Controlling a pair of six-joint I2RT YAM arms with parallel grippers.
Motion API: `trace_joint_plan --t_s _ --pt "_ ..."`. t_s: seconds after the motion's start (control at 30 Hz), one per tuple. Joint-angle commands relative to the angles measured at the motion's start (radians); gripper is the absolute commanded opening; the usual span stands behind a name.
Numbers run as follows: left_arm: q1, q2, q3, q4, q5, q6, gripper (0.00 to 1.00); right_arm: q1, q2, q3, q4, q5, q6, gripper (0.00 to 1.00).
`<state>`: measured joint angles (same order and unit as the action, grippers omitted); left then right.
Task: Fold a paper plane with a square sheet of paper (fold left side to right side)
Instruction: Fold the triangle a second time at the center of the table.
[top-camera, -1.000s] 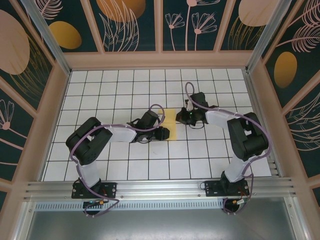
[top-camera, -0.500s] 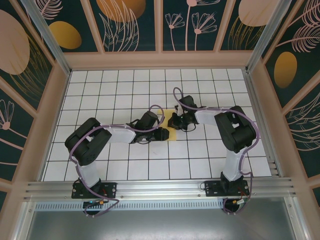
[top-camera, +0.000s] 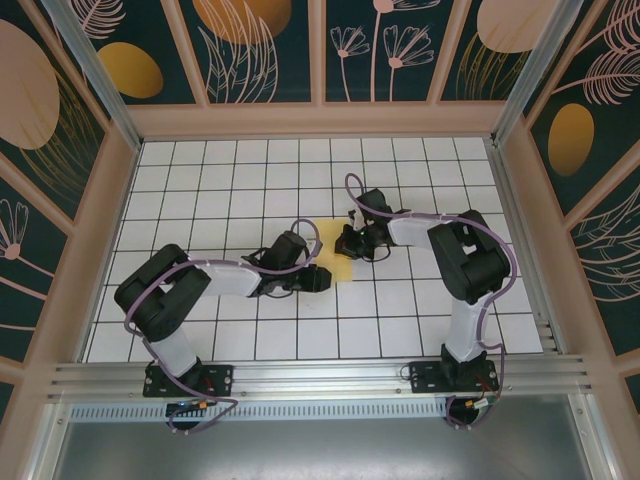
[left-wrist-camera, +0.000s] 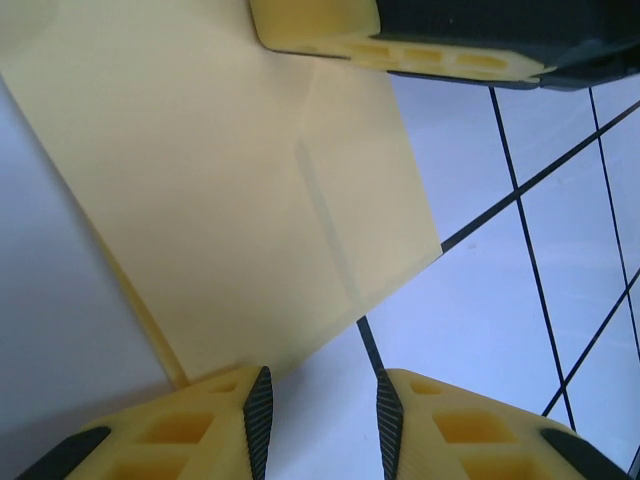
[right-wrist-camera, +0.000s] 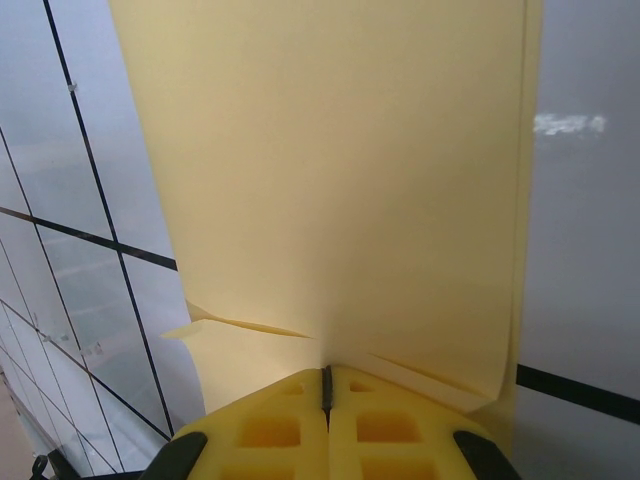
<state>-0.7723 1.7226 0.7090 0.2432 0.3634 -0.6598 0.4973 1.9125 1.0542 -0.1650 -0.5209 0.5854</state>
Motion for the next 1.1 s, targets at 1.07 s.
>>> trace_joint_plan --t_s 1.07 --pt "0.027 0.098 0.144 -0.236 -0.007 0.028 0.37 -0.009 0.043 0.004 -0.075 0.114 -0.016 0.06"
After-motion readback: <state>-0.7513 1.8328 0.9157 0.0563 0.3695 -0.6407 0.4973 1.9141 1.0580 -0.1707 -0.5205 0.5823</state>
